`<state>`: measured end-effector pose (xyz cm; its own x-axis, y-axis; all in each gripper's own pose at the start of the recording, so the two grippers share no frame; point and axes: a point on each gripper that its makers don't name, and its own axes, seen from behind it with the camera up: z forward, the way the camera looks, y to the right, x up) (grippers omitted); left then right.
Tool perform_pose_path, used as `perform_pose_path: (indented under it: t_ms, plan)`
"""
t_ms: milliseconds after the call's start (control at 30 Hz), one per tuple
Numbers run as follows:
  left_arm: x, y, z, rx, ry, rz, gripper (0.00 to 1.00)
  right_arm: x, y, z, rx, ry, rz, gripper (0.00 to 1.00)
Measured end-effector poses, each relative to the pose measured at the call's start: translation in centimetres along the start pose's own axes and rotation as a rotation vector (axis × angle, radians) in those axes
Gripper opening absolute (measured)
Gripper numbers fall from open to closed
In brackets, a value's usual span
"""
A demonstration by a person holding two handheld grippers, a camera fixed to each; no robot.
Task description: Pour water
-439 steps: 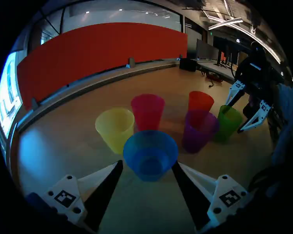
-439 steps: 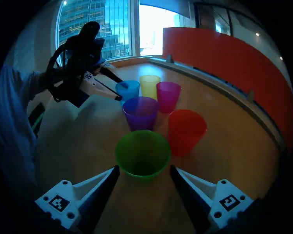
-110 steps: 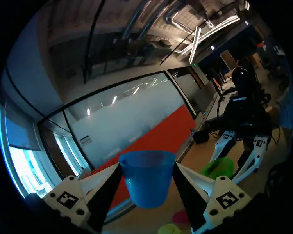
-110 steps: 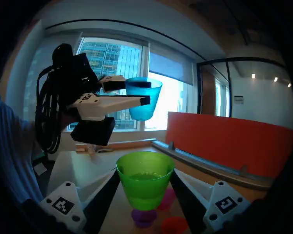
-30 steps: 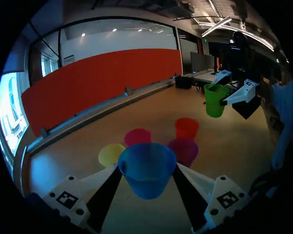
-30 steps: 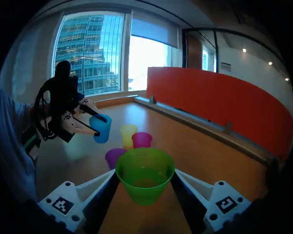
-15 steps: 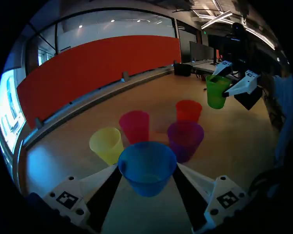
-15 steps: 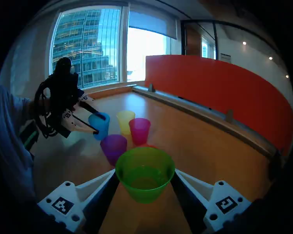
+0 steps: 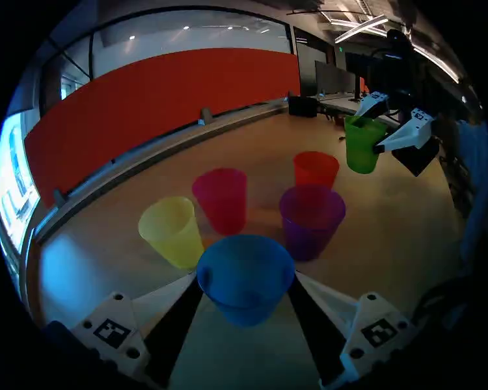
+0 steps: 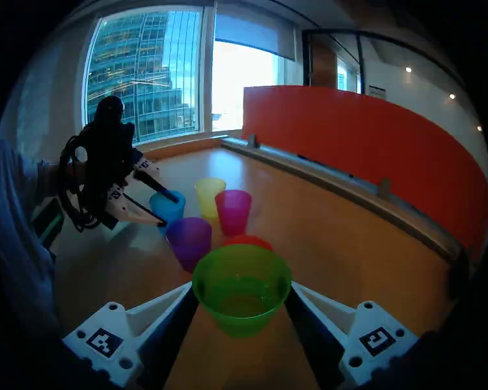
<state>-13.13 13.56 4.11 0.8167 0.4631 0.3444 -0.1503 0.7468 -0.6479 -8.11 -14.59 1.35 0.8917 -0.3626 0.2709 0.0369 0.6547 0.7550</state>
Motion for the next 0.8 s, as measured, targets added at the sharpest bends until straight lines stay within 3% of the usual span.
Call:
perform_pose_path:
  t_ms: [467,600,800]
  plan:
    - [-1.6,-0.4,-0.1,-0.006,-0.033,-0.017,0.87,-1.1,0.1,0.3,-0.006,-0.028,0.001,0.9]
    - [-2.1,-0.7,-0.4,0.003,-0.05,-0.022,0.94,-1.7,0.1,0.5,-0.011,-0.041,-0.001,0.9]
    - [-2.9,-1.1,-1.3,0.017,-0.079,-0.039,0.96,-2.9,0.0,0.9,-0.007,-0.068,0.003,0.9]
